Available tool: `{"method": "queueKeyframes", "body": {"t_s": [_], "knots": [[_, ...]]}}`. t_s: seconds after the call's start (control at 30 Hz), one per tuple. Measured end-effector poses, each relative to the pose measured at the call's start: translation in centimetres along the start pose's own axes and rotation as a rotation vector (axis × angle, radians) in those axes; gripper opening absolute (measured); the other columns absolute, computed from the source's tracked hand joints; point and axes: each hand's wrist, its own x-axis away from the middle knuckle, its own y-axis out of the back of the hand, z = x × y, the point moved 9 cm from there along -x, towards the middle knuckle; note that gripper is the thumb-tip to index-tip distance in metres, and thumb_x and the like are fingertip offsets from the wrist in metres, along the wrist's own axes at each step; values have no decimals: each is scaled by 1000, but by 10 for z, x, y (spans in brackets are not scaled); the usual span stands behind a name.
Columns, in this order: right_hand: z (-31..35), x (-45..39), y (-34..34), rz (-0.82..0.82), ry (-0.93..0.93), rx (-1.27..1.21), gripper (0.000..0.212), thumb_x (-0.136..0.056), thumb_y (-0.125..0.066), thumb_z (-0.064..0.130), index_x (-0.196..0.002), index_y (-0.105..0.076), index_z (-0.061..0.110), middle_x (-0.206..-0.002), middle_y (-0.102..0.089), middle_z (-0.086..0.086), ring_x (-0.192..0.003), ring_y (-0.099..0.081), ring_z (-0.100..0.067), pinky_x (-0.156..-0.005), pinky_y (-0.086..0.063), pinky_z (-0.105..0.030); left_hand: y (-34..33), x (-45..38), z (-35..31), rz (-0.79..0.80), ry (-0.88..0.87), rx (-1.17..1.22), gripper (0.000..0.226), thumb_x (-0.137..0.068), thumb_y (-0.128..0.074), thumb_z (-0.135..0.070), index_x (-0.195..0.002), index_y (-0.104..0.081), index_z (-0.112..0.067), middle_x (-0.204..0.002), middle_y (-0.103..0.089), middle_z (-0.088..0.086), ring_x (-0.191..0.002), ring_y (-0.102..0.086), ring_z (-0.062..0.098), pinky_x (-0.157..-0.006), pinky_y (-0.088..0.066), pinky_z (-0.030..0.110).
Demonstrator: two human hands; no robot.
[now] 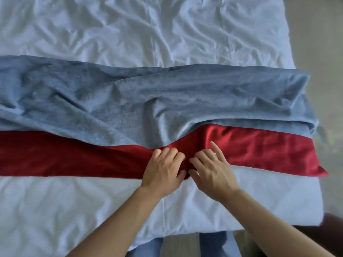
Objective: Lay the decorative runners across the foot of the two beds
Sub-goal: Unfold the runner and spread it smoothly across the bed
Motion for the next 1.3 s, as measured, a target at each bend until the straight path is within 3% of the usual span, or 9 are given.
{"method": "queueKeyframes", "body": {"t_s": [0.13,0.3,0.4,0.47,0.63,0.8,0.93,1.13,1.3], "knots": [[-50,2,16,-25,-37,2,15,-83,-53,12,-93,-64,14,-88,-57,-2,-85,-56,-27,-114,-33,-49,-6,-61,-53,-25,-46,-62,22,-79,-61,-37,-92,-56,-20,-88,-53,-3,-82,-50,22,-75,-36,36],[-139,53,3,91,-161,43,27,-78,-64,29,-100,-64,15,-92,-57,-2,-86,-55,-27,-110,-36,-47,-54,-89,-111,111,-96,-163,32,-77,-64,-46,-98,-60,-22,-89,-55,-3,-83,-50,22,-73,-36,37],[-176,79,-4,100,-162,65,6,-80,-68,16,-84,-63,17,-80,-55,-1,-79,-53,-27,-101,-41,-44,-77,-95,-130,124,-83,-217,13,-77,-67,-24,-89,-61,-23,-81,-55,-4,-79,-51,22,-70,-36,37],[-195,93,-5,92,-162,69,11,-81,-66,8,-77,-63,18,-73,-53,0,-76,-53,-27,-97,-43,-42,-86,-97,-144,116,-66,-235,13,-78,-65,-12,-78,-58,-23,-73,-52,-3,-73,-50,23,-67,-36,38],[-207,128,1,74,-82,24,17,-85,-57,6,-71,-57,17,-70,-51,-2,-71,-51,-28,-89,-47,-44,-108,-83,-202,125,-179,-242,17,-82,-59,-8,-74,-53,-22,-68,-48,-1,-67,-48,23,-64,-36,37],[-228,139,3,66,-125,22,19,-80,-61,2,-69,-55,17,-68,-48,-3,-70,-47,-28,-88,-46,-42,-104,-98,-203,106,-10,-213,19,-77,-66,-8,-71,-54,-21,-66,-49,-1,-67,-50,26,-66,-38,39],[-214,176,-4,105,-52,1,21,-78,-56,0,-65,-53,17,-63,-46,-1,-65,-45,-26,-80,-48,-41,-123,-56,-235,200,-58,-149,25,-72,-69,-6,-71,-51,-24,-67,-47,-3,-66,-49,23,-65,-38,36],[-237,171,11,72,-238,-96,9,-75,-63,19,-74,-54,17,-72,-49,1,-72,-48,-25,-97,-43,-40,-130,-102,-267,231,-191,-57,8,-82,-61,-26,-80,-55,-20,-77,-54,-2,-72,-51,21,-71,-40,36],[-299,207,17,152,-407,9,19,-71,-67,26,-88,-63,18,-85,-55,1,-82,-54,-25,-103,-40,-44,-141,-135,-313,204,-278,-20,13,-86,-50,-32,-85,-58,-21,-79,-56,-2,-75,-54,21,-73,-42,37]]}}
